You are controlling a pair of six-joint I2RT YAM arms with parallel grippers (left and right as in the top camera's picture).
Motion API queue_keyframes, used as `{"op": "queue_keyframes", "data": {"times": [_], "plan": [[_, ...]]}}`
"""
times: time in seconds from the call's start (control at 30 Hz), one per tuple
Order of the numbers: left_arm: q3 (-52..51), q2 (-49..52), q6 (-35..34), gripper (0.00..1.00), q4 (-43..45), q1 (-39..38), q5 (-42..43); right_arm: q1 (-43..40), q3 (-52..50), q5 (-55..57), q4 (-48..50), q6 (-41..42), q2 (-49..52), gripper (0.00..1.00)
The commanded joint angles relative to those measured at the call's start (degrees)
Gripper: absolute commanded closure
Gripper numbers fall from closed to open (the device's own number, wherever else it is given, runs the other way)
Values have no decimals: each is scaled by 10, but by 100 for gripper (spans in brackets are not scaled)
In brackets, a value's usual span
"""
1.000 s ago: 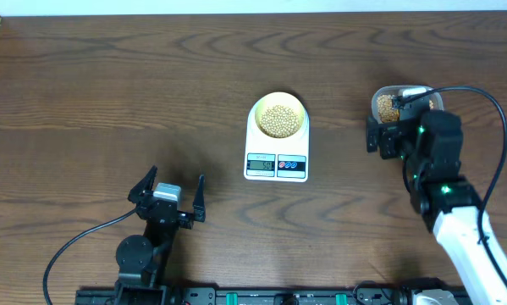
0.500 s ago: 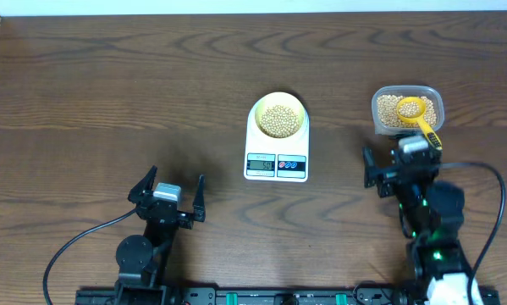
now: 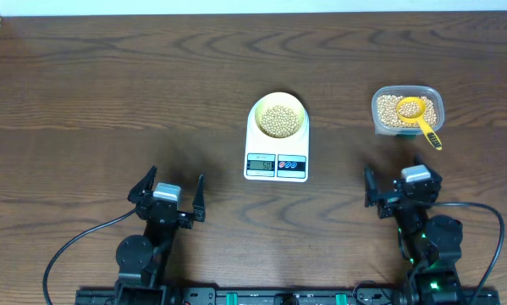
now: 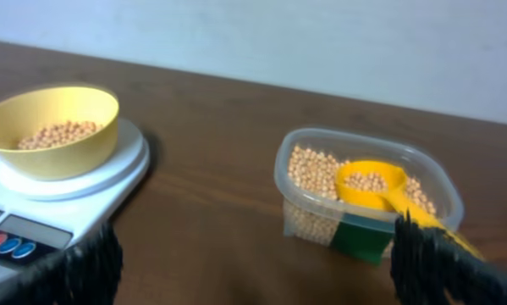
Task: Scoop item into bowl and weigh 50g on scale
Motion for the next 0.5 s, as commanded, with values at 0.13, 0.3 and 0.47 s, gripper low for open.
{"op": "queue_keyframes", "data": {"times": [0.13, 0.3, 0.47], "plan": [[-11, -4, -3, 2, -18, 3, -1, 2, -1, 7, -123, 7, -142, 1], [-11, -4, -3, 2, -18, 3, -1, 2, -1, 18, -160, 6, -221, 1], [-11, -4, -3, 2, -18, 3, -1, 2, -1, 29, -160, 0, -227, 1]]}}
